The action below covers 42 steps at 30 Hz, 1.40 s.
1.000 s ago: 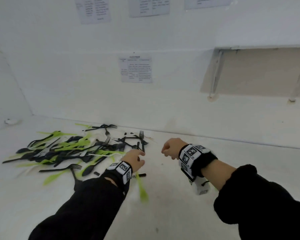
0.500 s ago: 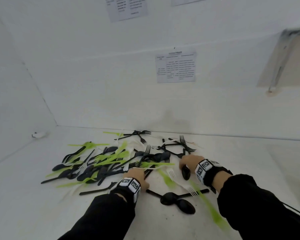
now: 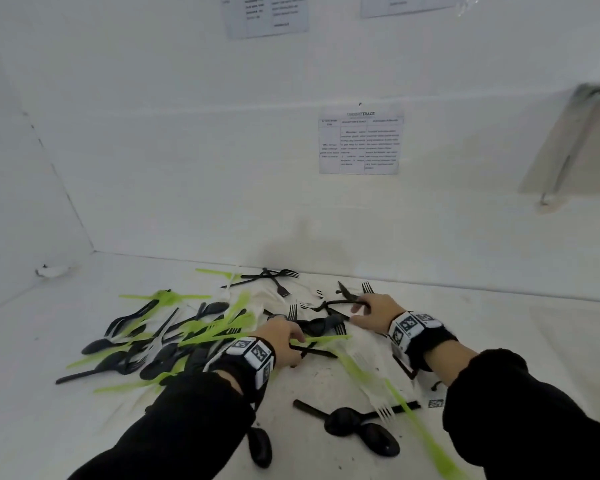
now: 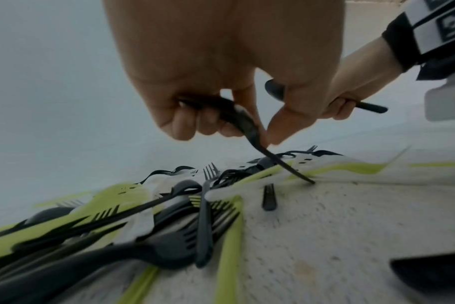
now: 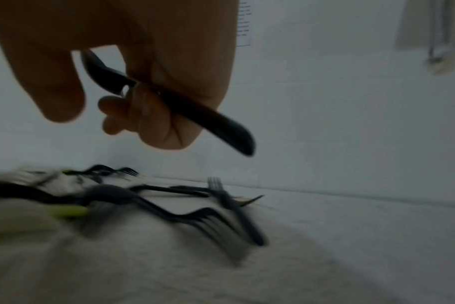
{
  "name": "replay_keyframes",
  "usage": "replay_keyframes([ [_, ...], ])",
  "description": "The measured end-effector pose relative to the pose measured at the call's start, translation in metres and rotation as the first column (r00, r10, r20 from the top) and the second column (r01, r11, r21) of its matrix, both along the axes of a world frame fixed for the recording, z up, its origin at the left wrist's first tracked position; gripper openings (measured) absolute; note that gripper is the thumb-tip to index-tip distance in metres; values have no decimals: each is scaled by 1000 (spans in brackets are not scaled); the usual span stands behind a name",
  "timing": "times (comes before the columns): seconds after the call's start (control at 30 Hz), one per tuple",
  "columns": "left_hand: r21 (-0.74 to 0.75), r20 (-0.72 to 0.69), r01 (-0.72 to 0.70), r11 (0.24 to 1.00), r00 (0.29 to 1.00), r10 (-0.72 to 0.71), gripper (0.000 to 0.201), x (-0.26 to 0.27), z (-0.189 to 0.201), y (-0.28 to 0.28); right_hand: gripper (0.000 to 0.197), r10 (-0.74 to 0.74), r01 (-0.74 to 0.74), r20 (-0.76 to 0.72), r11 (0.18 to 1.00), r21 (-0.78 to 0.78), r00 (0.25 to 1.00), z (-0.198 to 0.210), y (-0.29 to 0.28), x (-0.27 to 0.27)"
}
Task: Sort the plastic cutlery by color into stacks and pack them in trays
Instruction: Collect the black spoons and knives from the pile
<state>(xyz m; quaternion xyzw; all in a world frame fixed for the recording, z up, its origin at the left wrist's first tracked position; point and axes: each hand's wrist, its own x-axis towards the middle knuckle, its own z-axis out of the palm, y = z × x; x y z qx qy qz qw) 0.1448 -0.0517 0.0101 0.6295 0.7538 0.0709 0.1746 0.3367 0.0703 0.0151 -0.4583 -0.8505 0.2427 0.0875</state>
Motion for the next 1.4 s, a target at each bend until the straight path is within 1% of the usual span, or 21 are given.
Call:
replay_keyframes([
  [0.1, 131, 82, 23, 991, 996, -34, 41, -1, 5, 2, 40, 171, -183, -124, 979, -91, 977, 6, -19, -26],
  [0.13, 197, 132, -8, 980, 991, -18, 40, -1, 6, 3, 45, 233, -242, -100, 966, -94, 967, 6, -26, -33],
  [0.2, 302, 362, -150, 942, 931, 32, 38, -1, 7, 6, 45, 316, -317, -19, 947, -47, 948, 3, -36, -44],
  [0.23, 321, 504, -239, 916, 862, 48, 40, -2, 7, 9, 41, 326, -326, -12, 945, -17, 945, 0, -39, -49],
  [0.3, 309, 727, -400, 863, 684, 57, 43, -3, 8, 13, 33, 261, -263, -129, 965, 2, 957, -3, -43, -53],
  [0.37, 238, 879, -507, 828, 475, 39, 40, -1, 10, 17, 29, 137, -155, -258, 987, -50, 956, -2, -47, -56],
  [0.4, 214, 914, -533, 819, 406, 26, 38, -1, 10, 19, 26, 92, -126, -291, 987, -98, 952, -2, -47, -58],
  [0.5, 206, 929, -534, 820, 371, 8, 28, -5, 9, 24, 6, 22, -127, -365, 955, -268, 931, 3, -53, -68],
  [0.57, 113, 960, -530, 840, 275, 45, 19, -7, 12, 22, 9, -42, -114, -416, 932, -345, 908, 9, -59, -77],
  [0.6, 48, 974, -524, 850, 213, 76, 19, -8, 11, 22, 11, -67, -111, -440, 924, -367, 896, 12, -62, -82],
  [0.63, -7, 977, -509, 861, 181, 115, 23, -9, 9, 22, 11, -93, -108, -457, 913, -394, 884, 15, -65, -86],
  [0.73, -63, 961, -470, 881, 211, 181, 33, -8, -2, 20, 21, -142, -109, -483, 883, -456, 864, 20, -73, -103],
  [0.8, -48, 967, -473, 880, 197, 159, 29, -9, -5, 20, 31, -127, -28, -416, 938, -347, 901, 21, -77, -114],
  [0.9, -45, 967, -567, 822, 181, 178, 25, -17, -4, 20, 35, -96, 65, -302, 992, -109, 949, 18, -84, -126],
  [0.97, -5, 945, -642, 767, 248, 214, 31, -28, -4, 23, 35, -116, 100, -317, 993, -67, 941, 15, -89, -131],
  [1.03, -9, 925, -675, 738, 275, 262, 30, -37, -2, 23, 35, -119, 107, -311, 993, -53, 943, 16, -94, -133],
  [1.13, -127, 917, -629, 767, 220, 332, 53, -46, 2, 20, 32, -101, 92, -297, 995, -43, 949, 13, -96, -138],
  [1.17, -105, 913, -615, 782, 252, 321, 56, -47, 1, 19, 32, -106, 95, -318, 994, -50, 942, 13, -98, -141],
  [1.27, -63, 854, -549, 833, 402, 330, 39, -51, -6, 24, 29, -129, 115, -343, 992, -60, 930, 6, -98, -151],
  [1.33, -55, 818, -562, 825, 449, 360, 34, -51, -7, 24, 31, -183, 165, -329, 983, -82, 926, 2, -98, -154],
  [1.4, -50, 795, -562, 826, 478, 373, 30, -51, -6, 25, 38, -273, 240, -386, 962, -131, 881, -1, -97, -155],
])
